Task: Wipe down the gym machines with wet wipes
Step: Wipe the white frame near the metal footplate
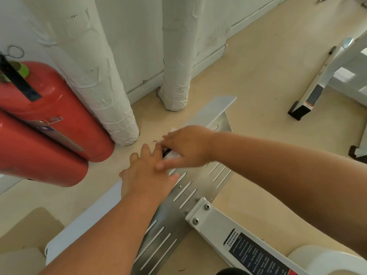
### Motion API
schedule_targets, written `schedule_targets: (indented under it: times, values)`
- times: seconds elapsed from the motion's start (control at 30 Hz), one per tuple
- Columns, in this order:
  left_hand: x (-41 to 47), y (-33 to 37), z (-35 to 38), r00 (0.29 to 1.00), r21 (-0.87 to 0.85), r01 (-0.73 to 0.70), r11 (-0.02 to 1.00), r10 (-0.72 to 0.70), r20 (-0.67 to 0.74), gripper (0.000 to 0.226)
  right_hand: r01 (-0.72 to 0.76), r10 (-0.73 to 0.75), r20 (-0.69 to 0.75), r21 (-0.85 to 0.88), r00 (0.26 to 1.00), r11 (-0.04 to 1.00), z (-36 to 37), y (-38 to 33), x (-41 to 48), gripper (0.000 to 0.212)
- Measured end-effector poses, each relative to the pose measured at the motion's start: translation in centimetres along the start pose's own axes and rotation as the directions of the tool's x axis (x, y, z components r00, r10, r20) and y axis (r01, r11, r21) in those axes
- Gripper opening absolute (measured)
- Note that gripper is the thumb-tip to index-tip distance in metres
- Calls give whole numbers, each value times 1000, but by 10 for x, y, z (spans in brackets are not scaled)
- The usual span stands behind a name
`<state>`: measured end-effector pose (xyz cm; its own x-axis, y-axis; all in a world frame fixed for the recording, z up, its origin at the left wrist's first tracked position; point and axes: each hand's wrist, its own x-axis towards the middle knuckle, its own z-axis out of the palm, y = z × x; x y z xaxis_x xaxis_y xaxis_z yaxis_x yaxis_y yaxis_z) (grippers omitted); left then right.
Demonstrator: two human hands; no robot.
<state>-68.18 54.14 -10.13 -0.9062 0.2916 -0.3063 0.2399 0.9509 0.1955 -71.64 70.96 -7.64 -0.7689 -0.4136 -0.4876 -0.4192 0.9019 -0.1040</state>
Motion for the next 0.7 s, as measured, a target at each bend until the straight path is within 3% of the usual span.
schedule_targets:
  times: [0.07,0.13,0.2,0.27,0.3,0.4,0.47,0.53,0.57,0.63,0.7]
  values:
    - [1,0,0,1000,16,-1,1000,1,1,90,47,-48,-59,-11,997,999,2,4,-17,113]
    - [1,0,1,1000,59,1,998,-2,14,98,-122,124,-129,22,984,992,-2,48,-24,119]
    - [1,0,1,1000,71,5,997,-7,23,101,-380,379,-153,19,913,925,-9,97,-26,122]
    - [1,1,0,1000,74,5,997,-6,19,101,-492,491,-147,29,859,870,-10,112,-24,120]
    - [1,2,0,1000,77,4,997,-5,16,101,-471,468,-155,19,870,882,-8,105,-20,123]
    - [2,1,0,1000,79,5,997,-7,18,101,-199,184,-261,-30,948,980,9,42,-21,124]
    - [3,-1,0,1000,65,0,998,0,2,100,29,-45,-227,-75,973,997,17,1,-32,109]
    - [4,-1,1,1000,56,-1,998,1,0,100,95,-106,-161,-76,981,993,10,3,-39,106]
    - [4,-1,1,1000,62,0,998,0,8,101,36,-44,-147,-56,988,998,7,19,-37,113]
    - [3,1,0,1000,74,0,997,-1,17,103,-231,228,-127,-5,965,973,-4,55,-30,125]
    - [2,1,-2,1000,68,-4,998,2,25,102,-486,493,-109,87,863,870,-12,76,-24,112]
